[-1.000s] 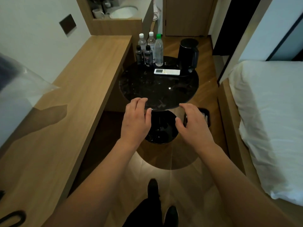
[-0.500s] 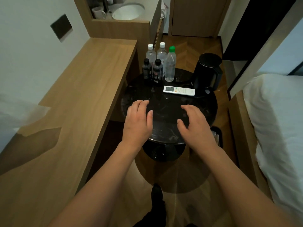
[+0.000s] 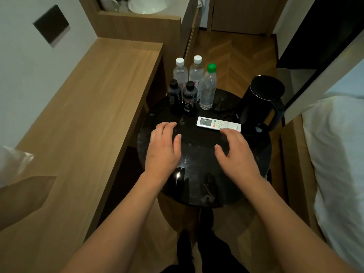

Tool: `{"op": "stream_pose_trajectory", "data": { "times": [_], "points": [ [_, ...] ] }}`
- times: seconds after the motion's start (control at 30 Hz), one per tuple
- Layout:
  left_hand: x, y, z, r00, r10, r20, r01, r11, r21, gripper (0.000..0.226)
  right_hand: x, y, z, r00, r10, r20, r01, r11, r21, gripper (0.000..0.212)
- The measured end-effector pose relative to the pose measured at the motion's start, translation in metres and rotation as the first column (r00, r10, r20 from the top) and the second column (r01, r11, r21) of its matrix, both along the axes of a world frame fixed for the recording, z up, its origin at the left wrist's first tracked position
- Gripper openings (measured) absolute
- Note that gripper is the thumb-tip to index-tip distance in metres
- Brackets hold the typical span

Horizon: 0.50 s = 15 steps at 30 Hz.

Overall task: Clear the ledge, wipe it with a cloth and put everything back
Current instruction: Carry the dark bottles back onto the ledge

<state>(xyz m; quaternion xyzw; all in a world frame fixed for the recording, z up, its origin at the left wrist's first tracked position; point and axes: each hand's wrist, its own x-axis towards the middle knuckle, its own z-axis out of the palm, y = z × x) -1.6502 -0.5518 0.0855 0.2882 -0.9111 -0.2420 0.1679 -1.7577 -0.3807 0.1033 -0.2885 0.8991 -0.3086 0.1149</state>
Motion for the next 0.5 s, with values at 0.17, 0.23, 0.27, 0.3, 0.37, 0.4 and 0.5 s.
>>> {"op": "stream_pose_trajectory", "data": {
  "times": [0.17,0.23,0.27,0.3,0.37,0.4,0.5],
  "points": [
    [-0.05,-0.037,0.0,0.994,0.103,-0.038,-0.101,0.993,0.053,0.04,-0.067,-0.041,-0.008,0.996,0.082,0.023,-0.08,0.995,-0.062,0.048],
    [-0.073,-0.055,-0.005,0.989,0.133,-0.064,-0.128,0.989,0.079,0.039,-0.097,-0.066,-0.015,0.993,0.116,0.018,-0.114,0.991,-0.063,0.048],
    [-0.083,-0.064,-0.008,0.987,0.147,-0.072,-0.14,0.985,0.097,0.039,-0.11,-0.079,-0.018,0.991,0.129,0.023,-0.128,0.99,-0.055,0.048],
    [-0.094,-0.073,-0.012,0.984,0.159,-0.076,-0.151,0.983,0.108,0.039,-0.122,-0.092,-0.022,0.99,0.141,0.031,-0.139,0.989,-0.049,0.049],
    [-0.116,-0.091,-0.022,0.982,0.173,-0.078,-0.164,0.98,0.116,0.039,-0.143,-0.118,-0.032,0.985,0.165,0.042,-0.164,0.986,-0.038,0.049],
    [-0.127,-0.1,-0.029,0.982,0.172,-0.078,-0.162,0.979,0.12,0.04,-0.152,-0.13,-0.038,0.983,0.178,0.045,-0.177,0.984,-0.029,0.05],
    [-0.16,-0.127,-0.05,0.983,0.159,-0.092,-0.144,0.978,0.151,0.041,-0.177,-0.163,-0.056,0.98,0.193,0.056,-0.192,0.981,-0.013,0.052]
  ]
}}
